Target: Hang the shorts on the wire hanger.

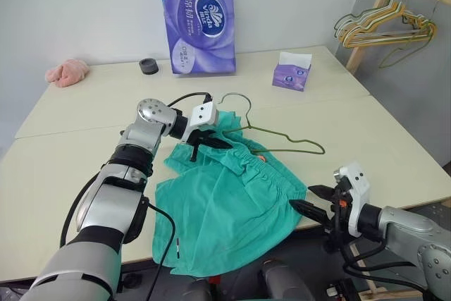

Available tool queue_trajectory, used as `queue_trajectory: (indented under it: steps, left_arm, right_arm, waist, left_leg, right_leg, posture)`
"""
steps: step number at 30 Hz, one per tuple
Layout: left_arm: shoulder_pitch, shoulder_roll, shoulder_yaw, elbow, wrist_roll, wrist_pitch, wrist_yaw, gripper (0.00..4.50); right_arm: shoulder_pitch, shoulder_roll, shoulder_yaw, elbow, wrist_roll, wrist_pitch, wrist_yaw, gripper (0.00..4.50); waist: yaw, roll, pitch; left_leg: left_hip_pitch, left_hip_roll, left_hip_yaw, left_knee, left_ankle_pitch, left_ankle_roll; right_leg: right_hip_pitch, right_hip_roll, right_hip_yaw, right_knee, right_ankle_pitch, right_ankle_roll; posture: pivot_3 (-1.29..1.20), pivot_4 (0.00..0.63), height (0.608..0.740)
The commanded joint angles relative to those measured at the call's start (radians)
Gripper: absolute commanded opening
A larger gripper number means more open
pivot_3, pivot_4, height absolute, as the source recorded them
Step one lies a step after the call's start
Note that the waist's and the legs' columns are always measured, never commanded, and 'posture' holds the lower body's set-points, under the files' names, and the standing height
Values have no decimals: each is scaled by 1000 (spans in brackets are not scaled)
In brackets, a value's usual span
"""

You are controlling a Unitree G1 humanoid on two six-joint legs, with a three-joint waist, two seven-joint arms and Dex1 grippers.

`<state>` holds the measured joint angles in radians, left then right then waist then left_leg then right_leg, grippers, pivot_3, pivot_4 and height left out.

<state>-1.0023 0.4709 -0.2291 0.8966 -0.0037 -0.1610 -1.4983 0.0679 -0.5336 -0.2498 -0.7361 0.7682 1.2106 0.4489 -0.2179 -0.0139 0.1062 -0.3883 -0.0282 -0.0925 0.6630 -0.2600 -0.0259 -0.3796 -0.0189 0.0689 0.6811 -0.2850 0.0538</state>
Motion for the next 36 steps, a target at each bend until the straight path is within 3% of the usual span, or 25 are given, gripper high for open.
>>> queue_trajectory:
  steps: [1,5,14,25,36]
  left_arm:
    - [-22,9,27,-34,-19,1,4,0]
    - [-22,10,29,-39,-21,2,7,0]
    - [-22,15,36,-46,-27,9,10,0]
    - [15,78,56,-238,-150,261,-111,0]
    - [36,95,0,-214,-49,106,-48,0]
  right_arm:
    - [-5,8,29,-3,32,30,-26,4173]
    - [-28,17,38,0,44,54,-53,3160]
    - [-71,21,43,21,50,60,-93,40]
    - [-103,-247,-44,131,-102,-123,-5,13]
    - [-121,-345,-114,91,-20,-136,95,13]
  waist:
    - [0,0,0]
    - [0,0,0]
    - [0,0,0]
    - [-1,0,0]
    - [3,0,0]
  left_leg:
    - [0,0,0,0,0,0]
    - [0,0,0,0,0,0]
    - [0,0,0,0,0,0]
    - [0,0,0,0,0,0]
    - [0,0,1,0,0,0]
  right_leg:
    - [0,0,0,0,0,0]
    - [0,0,0,0,0,0]
    - [0,0,0,0,0,0]
    - [0,0,0,0,0,0]
    - [0,0,1,-1,0,0]
  posture:
    - [-248,63,740]
    - [-247,64,740]
    - [-244,65,740]
    - [-251,65,740]
    - [-261,69,740]
